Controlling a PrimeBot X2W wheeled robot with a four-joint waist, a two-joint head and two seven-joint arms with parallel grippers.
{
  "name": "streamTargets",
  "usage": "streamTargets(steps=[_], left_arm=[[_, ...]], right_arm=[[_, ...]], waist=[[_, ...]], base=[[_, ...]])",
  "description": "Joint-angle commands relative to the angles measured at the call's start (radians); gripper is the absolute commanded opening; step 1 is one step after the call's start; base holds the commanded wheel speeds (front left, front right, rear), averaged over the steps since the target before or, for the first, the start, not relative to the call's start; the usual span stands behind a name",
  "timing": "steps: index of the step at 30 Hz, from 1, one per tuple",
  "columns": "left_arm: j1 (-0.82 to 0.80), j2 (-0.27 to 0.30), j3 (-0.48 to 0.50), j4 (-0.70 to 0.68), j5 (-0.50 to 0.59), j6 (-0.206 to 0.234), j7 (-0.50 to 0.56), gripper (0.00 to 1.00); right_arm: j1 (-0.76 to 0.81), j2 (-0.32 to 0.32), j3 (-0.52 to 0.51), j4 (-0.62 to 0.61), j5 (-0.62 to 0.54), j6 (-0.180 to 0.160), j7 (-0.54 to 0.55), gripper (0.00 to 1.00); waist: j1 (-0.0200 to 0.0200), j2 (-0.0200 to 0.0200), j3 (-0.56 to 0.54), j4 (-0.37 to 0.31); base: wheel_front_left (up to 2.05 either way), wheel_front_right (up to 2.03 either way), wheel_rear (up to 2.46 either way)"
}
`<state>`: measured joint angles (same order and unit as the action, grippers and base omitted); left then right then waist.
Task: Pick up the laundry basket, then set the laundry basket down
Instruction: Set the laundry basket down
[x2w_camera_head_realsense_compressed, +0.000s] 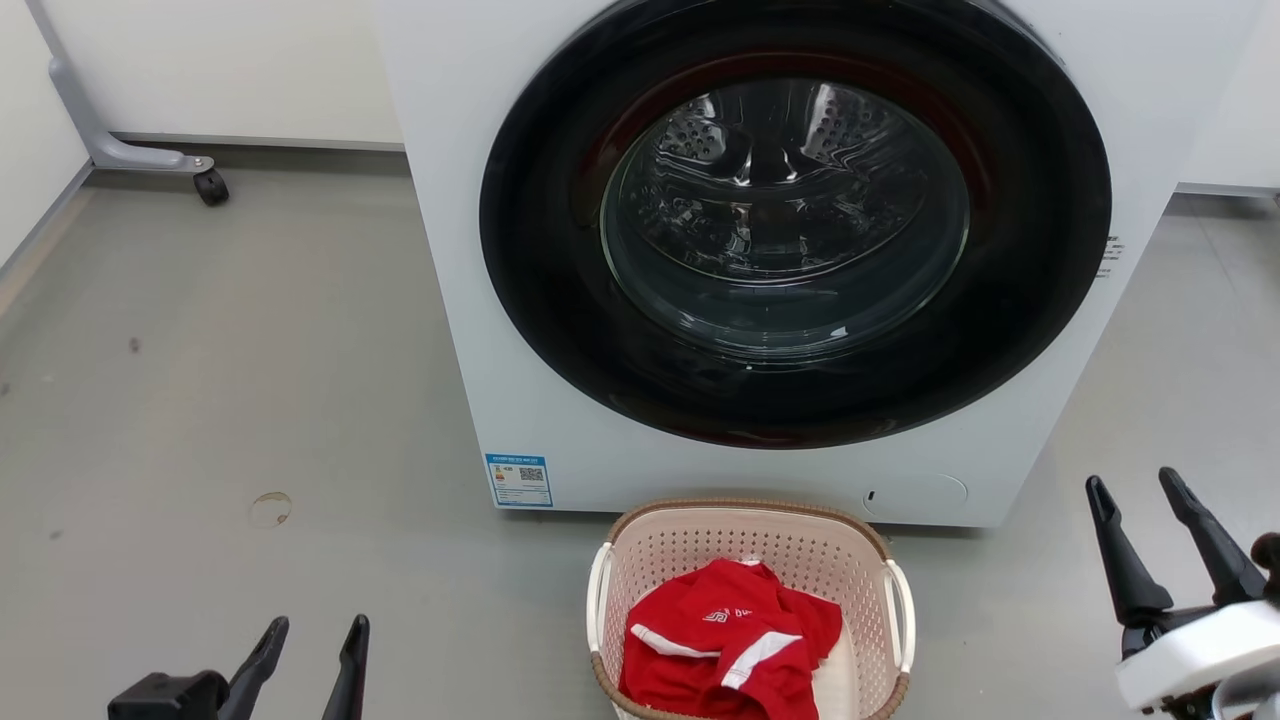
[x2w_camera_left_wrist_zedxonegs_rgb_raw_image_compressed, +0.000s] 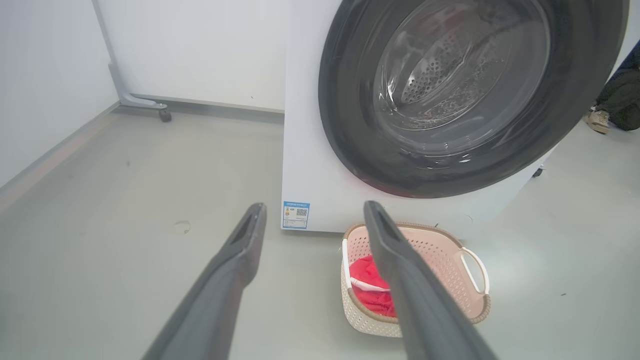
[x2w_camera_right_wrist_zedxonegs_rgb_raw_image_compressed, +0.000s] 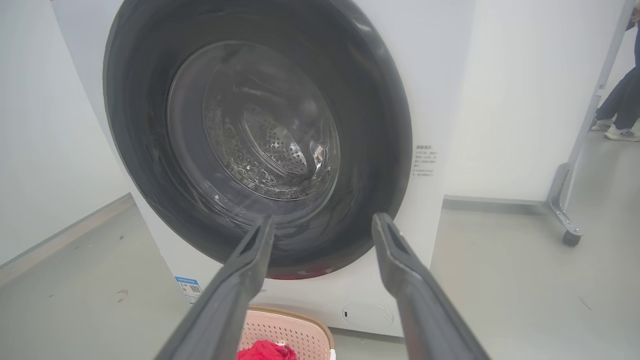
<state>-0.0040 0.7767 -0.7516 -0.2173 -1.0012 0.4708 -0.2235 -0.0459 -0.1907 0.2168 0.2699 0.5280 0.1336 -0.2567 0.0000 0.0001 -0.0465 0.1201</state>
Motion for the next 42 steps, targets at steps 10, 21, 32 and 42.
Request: streamTargets(steps=[10, 21, 32, 42], left_arm=[[0.040, 0.017, 0.090, -0.035, -0.005, 0.042, -0.029, 1.00], [0.031, 0.026, 0.102, -0.042, 0.014, 0.048, -0.030, 1.00], [0.001, 0.029, 0.090, -0.048, 0.027, 0.041, -0.011, 1.00], [0.000, 0.037, 0.088, -0.049, 0.024, 0.042, -0.001, 1.00]], right_arm=[[0.060, -0.001, -0.036, -0.065, -0.037, -0.003, -0.003, 1.00], [0.043, 0.007, -0.039, -0.074, -0.052, -0.003, -0.002, 1.00], [0.038, 0.011, -0.041, -0.082, -0.053, -0.003, -0.003, 1.00], [0.038, 0.016, -0.034, -0.076, -0.051, -0.003, -0.004, 1.00]], waist=[[0.0000, -0.0001, 0.007, -0.006], [0.0000, -0.0001, 0.013, -0.015], [0.0000, -0.0001, 0.018, 0.006], [0.0000, -0.0001, 0.017, 0.005]], base=[[0.00, 0.00, 0.00], [0.00, 0.00, 0.00], [0.00, 0.00, 0.00], [0.00, 0.00, 0.00]])
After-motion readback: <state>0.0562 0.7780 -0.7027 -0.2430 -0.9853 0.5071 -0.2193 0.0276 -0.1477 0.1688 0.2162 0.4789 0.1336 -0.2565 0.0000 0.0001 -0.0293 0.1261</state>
